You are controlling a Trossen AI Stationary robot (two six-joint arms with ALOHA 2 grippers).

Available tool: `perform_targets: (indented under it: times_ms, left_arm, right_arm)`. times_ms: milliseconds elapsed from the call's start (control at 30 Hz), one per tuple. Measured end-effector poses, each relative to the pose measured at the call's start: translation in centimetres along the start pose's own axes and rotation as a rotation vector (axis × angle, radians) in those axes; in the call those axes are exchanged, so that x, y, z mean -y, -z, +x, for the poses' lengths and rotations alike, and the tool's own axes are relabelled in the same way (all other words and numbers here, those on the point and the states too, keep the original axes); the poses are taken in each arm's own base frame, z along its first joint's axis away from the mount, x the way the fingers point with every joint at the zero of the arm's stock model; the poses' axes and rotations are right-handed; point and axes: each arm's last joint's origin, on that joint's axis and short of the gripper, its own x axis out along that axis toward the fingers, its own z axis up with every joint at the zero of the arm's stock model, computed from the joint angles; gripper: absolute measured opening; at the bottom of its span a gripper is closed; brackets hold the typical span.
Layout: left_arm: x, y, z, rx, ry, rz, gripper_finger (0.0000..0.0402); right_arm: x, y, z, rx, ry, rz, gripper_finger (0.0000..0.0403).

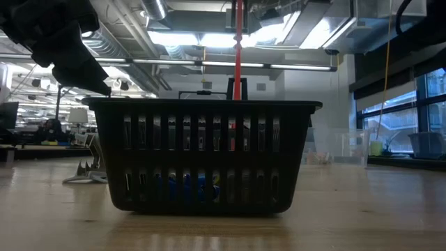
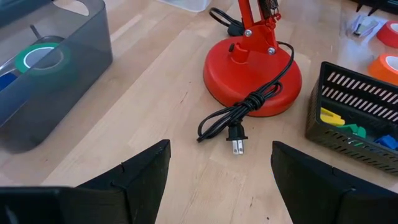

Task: Pick and place Stapler, Stapler remover, tape
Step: Put the purple staple remover into the transparent bin

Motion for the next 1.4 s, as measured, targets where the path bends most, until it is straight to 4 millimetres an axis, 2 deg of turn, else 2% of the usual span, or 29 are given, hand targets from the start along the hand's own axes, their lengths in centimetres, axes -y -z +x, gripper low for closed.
perform_targets:
  times_ms: [267,500,767,1133,1267,1400]
  left_arm:
    - [0.0,0.0,0.0,0.0,0.0,0.0,0.0267]
    - [0.0,0.0,0.0,0.0,0.0,0.0,0.0267]
    - [0.0,0.0,0.0,0.0,0.0,0.0,0.0267]
    - [0.0,0.0,0.0,0.0,0.0,0.0,0.0267]
    - [0.0,0.0,0.0,0.0,0.0,0.0,0.0267]
    - [0.0,0.0,0.0,-0.001,0.0,0.0,0.0267]
  right_arm:
    - [-0.1,0.2,0.0,-0.058,-0.04,0.02,0.0012]
    - [-0.2,0.2,0.0,-0.064,-0.045,0.023,0.0004]
    - [0.0,0.1,0.0,-0.04,-0.015,0.071,0.0027]
    - [-0.4,-0.2,0.0,-0.003,-0.059,0.093,0.0123]
    - [-0.6,-0.3,0.1,0.004,-0.071,0.091,0.013]
    - [-0.8,-0.6,1.2,-0.02,-0.039,0.092,0.0127]
